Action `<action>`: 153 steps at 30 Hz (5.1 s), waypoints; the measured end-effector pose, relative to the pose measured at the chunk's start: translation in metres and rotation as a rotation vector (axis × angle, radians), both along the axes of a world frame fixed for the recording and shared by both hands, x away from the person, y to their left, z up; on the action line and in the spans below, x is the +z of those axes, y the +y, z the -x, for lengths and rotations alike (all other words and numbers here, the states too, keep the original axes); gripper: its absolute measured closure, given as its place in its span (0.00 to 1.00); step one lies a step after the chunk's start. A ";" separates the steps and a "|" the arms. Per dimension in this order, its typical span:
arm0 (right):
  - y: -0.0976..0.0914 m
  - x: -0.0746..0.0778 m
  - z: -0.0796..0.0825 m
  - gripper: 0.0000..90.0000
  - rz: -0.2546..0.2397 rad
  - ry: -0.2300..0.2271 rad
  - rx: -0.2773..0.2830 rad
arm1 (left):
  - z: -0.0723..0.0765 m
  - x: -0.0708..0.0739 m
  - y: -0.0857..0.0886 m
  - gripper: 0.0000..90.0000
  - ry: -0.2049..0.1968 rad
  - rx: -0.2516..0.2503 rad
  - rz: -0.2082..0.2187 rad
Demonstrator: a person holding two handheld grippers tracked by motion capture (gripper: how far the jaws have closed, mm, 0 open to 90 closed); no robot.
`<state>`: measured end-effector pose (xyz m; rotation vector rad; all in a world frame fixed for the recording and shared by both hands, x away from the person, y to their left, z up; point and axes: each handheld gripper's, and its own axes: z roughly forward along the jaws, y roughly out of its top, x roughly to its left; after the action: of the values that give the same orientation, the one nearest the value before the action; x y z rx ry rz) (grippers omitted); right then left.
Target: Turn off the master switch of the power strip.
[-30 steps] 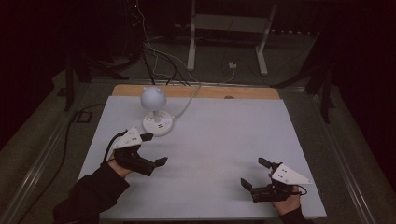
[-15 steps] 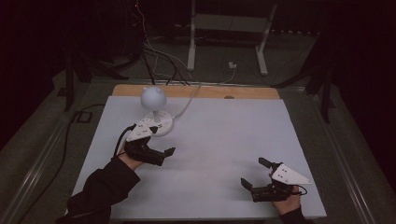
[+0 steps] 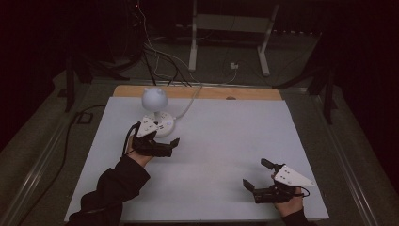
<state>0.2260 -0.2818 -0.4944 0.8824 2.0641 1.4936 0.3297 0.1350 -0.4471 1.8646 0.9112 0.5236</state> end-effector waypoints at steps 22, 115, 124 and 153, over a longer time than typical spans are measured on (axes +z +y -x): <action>-0.001 0.000 0.000 0.00 -0.007 -0.001 0.001 | -0.021 -0.020 -0.026 0.02 0.017 0.210 -0.034; 0.000 -0.001 0.000 0.00 -0.001 0.006 0.017 | -0.089 -0.071 -0.052 1.00 -0.035 0.387 -0.418; 0.000 -0.001 0.000 0.00 0.002 0.007 0.018 | -0.089 -0.072 -0.055 1.00 -0.048 0.380 -0.454; 0.002 -0.001 0.001 0.00 0.009 0.006 0.022 | -0.092 -0.071 -0.055 1.00 -0.040 0.335 -0.530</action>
<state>0.2252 -0.2800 -0.4955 0.8644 2.0902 1.4937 0.4213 0.0797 -0.5181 2.1638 1.1441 1.0896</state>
